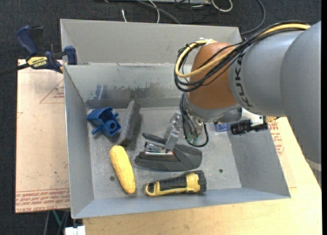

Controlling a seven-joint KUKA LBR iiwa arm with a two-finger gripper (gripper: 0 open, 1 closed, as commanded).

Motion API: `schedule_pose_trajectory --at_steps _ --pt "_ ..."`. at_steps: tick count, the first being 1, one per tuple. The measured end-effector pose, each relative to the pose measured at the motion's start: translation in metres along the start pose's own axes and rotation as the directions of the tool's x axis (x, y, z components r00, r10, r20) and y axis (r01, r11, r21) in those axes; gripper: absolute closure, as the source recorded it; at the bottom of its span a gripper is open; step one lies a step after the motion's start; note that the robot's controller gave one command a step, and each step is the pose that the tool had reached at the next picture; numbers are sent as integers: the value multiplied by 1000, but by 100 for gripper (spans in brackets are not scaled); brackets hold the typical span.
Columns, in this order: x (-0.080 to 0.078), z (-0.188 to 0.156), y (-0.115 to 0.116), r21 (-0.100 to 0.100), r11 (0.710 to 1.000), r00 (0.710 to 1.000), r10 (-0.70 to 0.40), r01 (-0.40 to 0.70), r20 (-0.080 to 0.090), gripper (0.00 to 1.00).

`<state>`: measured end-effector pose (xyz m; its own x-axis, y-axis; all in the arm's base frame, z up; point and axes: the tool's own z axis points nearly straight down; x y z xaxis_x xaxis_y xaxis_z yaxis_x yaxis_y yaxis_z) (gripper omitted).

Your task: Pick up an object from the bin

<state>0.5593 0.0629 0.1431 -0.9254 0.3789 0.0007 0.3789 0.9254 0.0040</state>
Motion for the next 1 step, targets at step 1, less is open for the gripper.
schedule_pose_trajectory --at_steps 1 --pt "0 -36 0 0 1000 1000 0 0 0 100"
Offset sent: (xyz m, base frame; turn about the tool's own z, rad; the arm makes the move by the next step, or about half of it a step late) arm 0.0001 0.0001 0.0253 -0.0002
